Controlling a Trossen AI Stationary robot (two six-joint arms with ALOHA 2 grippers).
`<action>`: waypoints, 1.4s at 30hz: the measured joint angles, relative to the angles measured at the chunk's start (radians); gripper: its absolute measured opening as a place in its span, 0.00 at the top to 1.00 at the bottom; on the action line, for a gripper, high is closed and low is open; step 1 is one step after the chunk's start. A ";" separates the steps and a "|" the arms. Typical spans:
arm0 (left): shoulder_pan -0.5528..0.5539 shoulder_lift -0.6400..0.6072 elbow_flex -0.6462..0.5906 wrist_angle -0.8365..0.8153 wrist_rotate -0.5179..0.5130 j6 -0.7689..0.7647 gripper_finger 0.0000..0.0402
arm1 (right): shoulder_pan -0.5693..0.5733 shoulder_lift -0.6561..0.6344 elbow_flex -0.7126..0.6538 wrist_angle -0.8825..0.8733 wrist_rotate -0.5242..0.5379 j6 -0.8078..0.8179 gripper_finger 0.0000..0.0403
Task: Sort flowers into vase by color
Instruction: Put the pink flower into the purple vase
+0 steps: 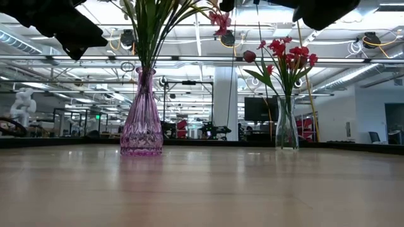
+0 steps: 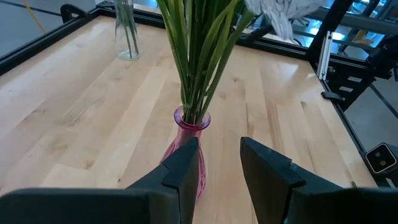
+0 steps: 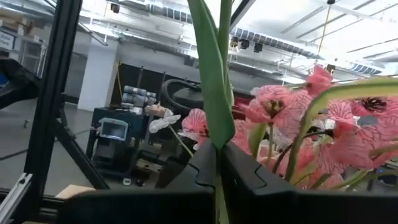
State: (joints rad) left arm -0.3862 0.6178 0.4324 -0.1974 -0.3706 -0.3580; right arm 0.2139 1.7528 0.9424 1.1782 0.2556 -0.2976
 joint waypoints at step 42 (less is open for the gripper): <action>0.000 0.000 0.000 -0.004 0.000 -0.001 0.69 | -0.090 0.140 0.201 -0.372 -0.073 0.217 0.98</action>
State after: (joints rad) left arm -0.3862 0.6176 0.4324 -0.2010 -0.3710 -0.3592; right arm 0.1244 1.8927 1.1435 0.8066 0.1825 -0.0804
